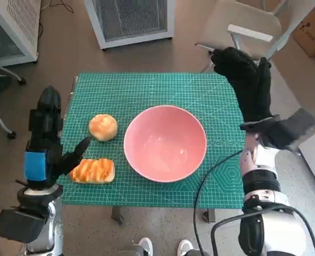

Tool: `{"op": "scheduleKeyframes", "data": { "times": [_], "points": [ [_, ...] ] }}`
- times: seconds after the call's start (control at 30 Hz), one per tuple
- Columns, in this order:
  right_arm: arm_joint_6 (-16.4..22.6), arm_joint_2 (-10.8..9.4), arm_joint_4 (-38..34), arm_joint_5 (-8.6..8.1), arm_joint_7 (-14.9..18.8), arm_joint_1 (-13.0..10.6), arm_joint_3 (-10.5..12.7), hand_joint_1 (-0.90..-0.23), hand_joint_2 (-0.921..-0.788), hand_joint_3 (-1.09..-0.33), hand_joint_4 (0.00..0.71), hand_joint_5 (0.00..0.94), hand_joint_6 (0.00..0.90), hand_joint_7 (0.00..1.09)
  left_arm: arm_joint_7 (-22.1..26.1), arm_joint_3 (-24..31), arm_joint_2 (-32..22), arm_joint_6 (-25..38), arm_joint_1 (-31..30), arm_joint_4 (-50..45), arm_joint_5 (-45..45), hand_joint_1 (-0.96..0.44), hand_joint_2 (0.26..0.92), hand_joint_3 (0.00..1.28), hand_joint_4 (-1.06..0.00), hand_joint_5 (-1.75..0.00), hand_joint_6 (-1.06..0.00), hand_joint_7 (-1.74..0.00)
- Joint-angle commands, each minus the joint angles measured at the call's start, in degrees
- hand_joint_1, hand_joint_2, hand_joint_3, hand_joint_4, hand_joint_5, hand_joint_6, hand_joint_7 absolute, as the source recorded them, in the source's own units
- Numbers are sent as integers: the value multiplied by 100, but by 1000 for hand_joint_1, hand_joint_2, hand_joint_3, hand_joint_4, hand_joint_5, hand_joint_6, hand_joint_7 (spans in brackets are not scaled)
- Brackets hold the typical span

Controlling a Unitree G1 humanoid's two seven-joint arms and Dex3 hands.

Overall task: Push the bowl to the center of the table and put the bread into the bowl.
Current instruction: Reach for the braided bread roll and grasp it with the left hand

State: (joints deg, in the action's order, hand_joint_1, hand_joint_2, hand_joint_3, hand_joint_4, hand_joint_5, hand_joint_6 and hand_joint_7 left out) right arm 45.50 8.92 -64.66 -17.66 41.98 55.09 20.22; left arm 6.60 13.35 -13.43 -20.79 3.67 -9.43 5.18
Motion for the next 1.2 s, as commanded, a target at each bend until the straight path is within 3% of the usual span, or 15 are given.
{"op": "scheduleKeyframes", "data": {
  "times": [0.03, 0.13, 0.27, 0.37, 0.5, 0.6, 0.7, 0.9, 1.2],
  "points": [
    [-55, -18, 445, -540, 886, -343, 88, -616, -921, -671, 125, 8, 264, 47, 153, -89, -375, 421, 202, -290, -323, -339, 920, 164, -40, -12, 1, -327],
    [-88, -27, 535, -673, 1067, -385, 85, -620, -921, -639, 125, 7, 263, 48, 190, -102, -495, 599, 222, -410, -468, -314, 915, 161, -49, -16, 1, -335],
    [-154, -18, 593, -803, 1258, -426, 91, -626, -921, -615, 126, 6, 263, 48, 337, -142, -921, 1299, 166, -941, -1053, -280, 890, 149, -35, -9, 1, -330],
    [-176, -5, 560, -845, 1316, -422, 99, -629, -921, -605, 125, 5, 262, 48, 446, -158, -1160, 1822, 112, -1290, -1439, -219, 838, 122, -23, -3, 1, -328],
    [-193, 5, 487, -864, 1318, -417, 121, -631, -921, -597, 124, 3, 265, 50, 831, -258, -1537, 2948, 5, -1993, -2119, -149, 758, 74, -12, -1, 1, -312],
    [-173, -10, 485, -850, 1270, -435, 123, -630, -921, -595, 123, 3, 266, 50, 1233, -402, -1784, 3777, -21, -2453, -2532, -102, 739, 62, -8, -1, -6, -310],
    [-165, -27, 498, -839, 1212, -448, 111, -625, -921, -594, 121, 1, 266, 50, 1612, -561, -2005, 4478, -47, -2836, -2886, 62, 741, 33, -4, 0, -102, -187],
    [-169, -45, 529, -829, 1157, -456, 93, -622, -921, -594, 121, 1, 266, 49, 1950, -772, -2142, 5100, -15, -3164, -3217, 156, 751, 19, -3, 0, -169, -99],
    [-232, -102, 559, -852, 1042, -444, 93, -624, -921, -585, 124, 3, 272, 51, 2630, -1215, -2555, 5772, -148, -3656, -3923, 159, 753, 12, -44, -7, -230, -49]
  ]
}}
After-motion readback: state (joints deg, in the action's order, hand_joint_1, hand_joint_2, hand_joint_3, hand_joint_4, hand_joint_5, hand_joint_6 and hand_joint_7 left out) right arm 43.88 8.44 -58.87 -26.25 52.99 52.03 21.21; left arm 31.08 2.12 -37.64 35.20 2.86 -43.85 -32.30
